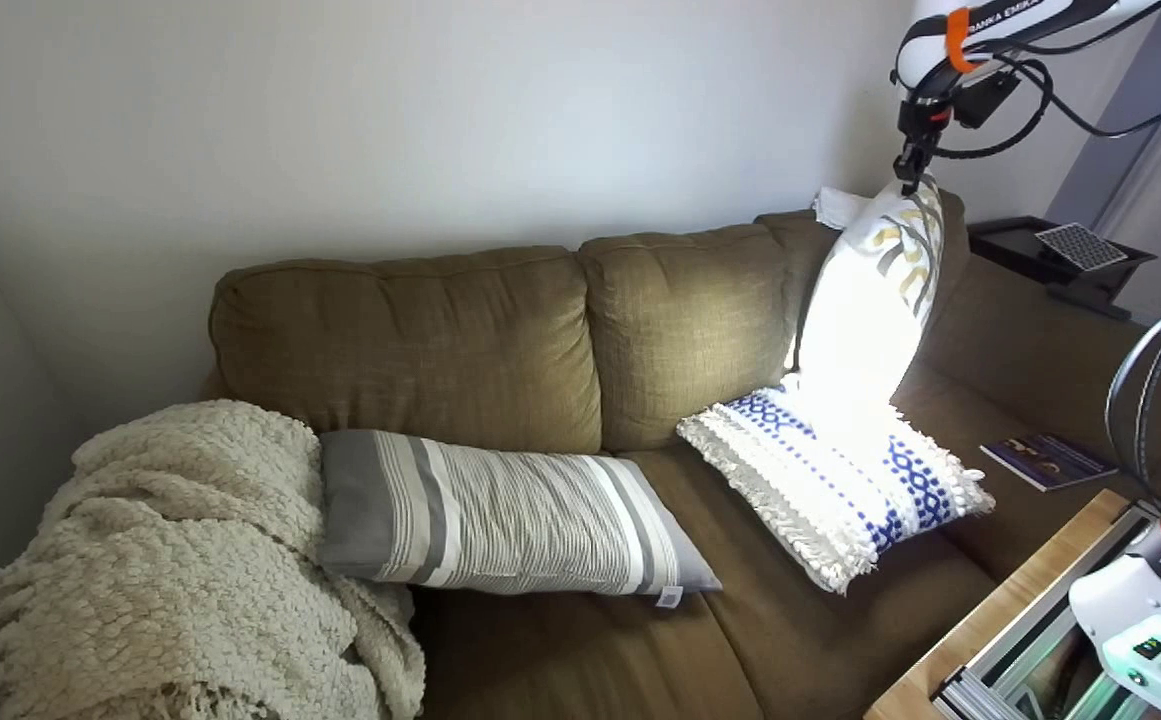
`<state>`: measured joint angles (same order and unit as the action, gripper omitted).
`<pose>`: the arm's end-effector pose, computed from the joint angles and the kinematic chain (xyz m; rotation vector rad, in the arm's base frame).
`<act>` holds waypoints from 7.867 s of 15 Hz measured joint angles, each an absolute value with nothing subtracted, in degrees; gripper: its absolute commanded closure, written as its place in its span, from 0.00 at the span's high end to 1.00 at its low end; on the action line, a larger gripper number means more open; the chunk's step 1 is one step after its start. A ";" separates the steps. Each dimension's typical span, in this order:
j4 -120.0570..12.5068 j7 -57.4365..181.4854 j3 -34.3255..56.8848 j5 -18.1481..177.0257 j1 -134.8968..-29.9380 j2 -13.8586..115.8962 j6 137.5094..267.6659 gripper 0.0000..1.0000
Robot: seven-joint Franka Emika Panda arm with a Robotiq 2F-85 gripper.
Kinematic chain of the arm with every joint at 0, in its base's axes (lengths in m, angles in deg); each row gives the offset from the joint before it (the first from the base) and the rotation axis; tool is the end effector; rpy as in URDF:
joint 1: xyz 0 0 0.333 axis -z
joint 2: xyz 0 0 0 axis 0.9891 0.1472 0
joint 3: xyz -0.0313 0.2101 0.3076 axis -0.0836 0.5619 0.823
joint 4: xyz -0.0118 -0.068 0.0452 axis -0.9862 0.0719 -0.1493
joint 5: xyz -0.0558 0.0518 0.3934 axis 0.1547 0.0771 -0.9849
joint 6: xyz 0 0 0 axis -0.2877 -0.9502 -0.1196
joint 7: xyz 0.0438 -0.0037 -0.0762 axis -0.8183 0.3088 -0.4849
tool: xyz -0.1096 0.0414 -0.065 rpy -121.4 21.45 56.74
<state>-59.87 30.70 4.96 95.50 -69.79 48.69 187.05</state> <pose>0.6139 -0.2636 0.4844 2.7646 0.3272 -0.0544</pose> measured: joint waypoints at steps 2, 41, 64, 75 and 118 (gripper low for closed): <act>-61.53 30.21 4.95 95.70 -69.78 47.10 187.06 0.01; -64.65 21.81 17.13 92.77 -76.49 59.87 181.92 0.01; -57.62 30.86 13.34 67.30 -69.76 61.01 193.65 1.00; -54.10 36.72 9.64 67.55 -65.05 67.51 194.44 1.00; -9.14 38.42 14.08 61.78 -52.79 104.67 168.44 0.02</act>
